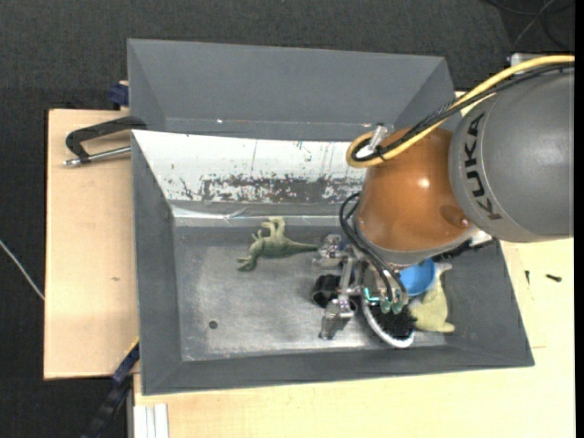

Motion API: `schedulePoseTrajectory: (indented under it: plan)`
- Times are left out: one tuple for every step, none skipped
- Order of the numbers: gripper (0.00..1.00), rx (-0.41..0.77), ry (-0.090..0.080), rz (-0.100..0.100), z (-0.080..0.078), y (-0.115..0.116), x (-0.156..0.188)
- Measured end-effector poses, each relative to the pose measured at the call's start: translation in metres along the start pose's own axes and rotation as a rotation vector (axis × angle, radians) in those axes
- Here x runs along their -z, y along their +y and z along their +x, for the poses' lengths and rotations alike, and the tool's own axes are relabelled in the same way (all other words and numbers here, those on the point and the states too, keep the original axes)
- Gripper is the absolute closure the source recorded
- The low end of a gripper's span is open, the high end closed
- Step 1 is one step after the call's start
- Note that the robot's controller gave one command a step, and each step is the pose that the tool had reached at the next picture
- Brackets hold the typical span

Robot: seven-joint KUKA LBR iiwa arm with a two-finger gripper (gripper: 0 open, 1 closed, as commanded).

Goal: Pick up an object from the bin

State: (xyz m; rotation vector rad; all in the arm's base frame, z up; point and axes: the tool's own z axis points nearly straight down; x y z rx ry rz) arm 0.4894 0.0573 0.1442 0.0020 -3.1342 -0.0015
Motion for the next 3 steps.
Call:
schedulePoseTrajectory:
  plan:
    - [0.00,0.101,-0.013,0.000,-0.041,-0.063,-0.074]
    - [1.00,0.104,-0.020,-0.001,-0.042,-0.060,-0.069]
    - [1.00,0.479,-0.020,0.006,-0.055,-0.102,0.111]
